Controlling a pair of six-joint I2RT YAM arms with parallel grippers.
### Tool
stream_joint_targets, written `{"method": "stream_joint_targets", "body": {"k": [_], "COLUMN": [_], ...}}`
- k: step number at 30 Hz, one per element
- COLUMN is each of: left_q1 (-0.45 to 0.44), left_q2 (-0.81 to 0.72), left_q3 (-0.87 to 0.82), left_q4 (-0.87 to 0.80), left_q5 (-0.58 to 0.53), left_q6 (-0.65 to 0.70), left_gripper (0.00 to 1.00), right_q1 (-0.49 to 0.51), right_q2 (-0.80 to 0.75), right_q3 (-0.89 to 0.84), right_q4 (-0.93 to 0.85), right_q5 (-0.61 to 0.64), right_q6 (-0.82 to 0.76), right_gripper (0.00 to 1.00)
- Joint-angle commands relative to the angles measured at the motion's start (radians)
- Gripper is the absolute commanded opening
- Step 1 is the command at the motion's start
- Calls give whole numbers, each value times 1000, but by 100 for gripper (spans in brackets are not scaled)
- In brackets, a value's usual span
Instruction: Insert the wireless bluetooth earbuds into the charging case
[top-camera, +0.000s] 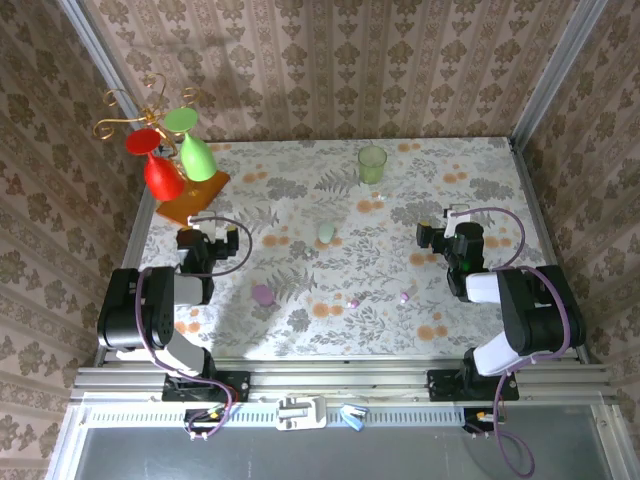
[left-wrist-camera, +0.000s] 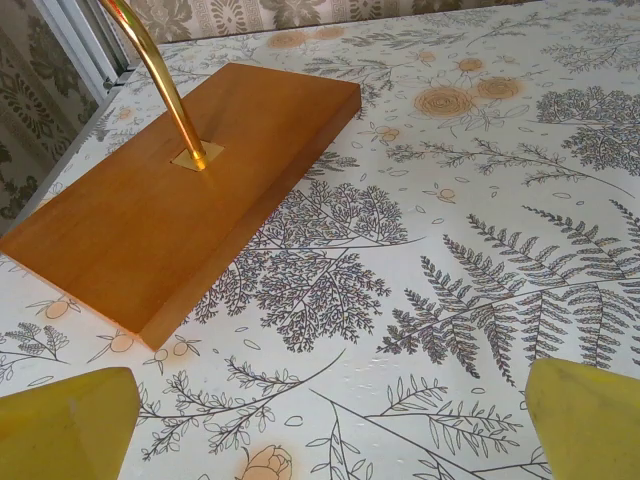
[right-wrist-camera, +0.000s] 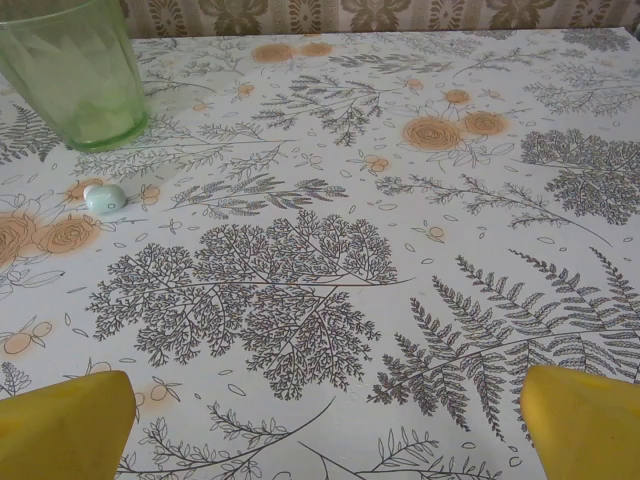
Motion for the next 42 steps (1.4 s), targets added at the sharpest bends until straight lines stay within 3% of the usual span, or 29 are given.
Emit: {"method": "stream_joint_targets", "body": {"k": [1, 20, 23, 27, 35, 42], "left_q1": [5, 7, -1, -26, -145, -255], "left_q2": [-5, -5, -17, -131, -405, -484], "left_q3": [20, 20, 1, -40, -3, 121], "left_q4": [10, 11, 40, 22, -277, -568], "left_q5": [6, 7, -48, -72, -144, -118], "left_q6": [14, 12, -1, 26, 75, -20], "left_gripper": [100, 100, 100, 100, 100, 100], "right_q1": [5, 0, 2, 20, 72, 183], "right_q2": [6, 6, -6, -123, -395, -494], "right_q3": [9, 14, 9, 44, 92, 231], "right_q4": [32, 25, 26, -145, -460, -799], "right_q5": [19, 8, 7, 28, -10, -54], "right_q6": [5, 6, 0, -14, -25, 154], "right_gripper": [100, 100, 100, 100, 100, 100]}}
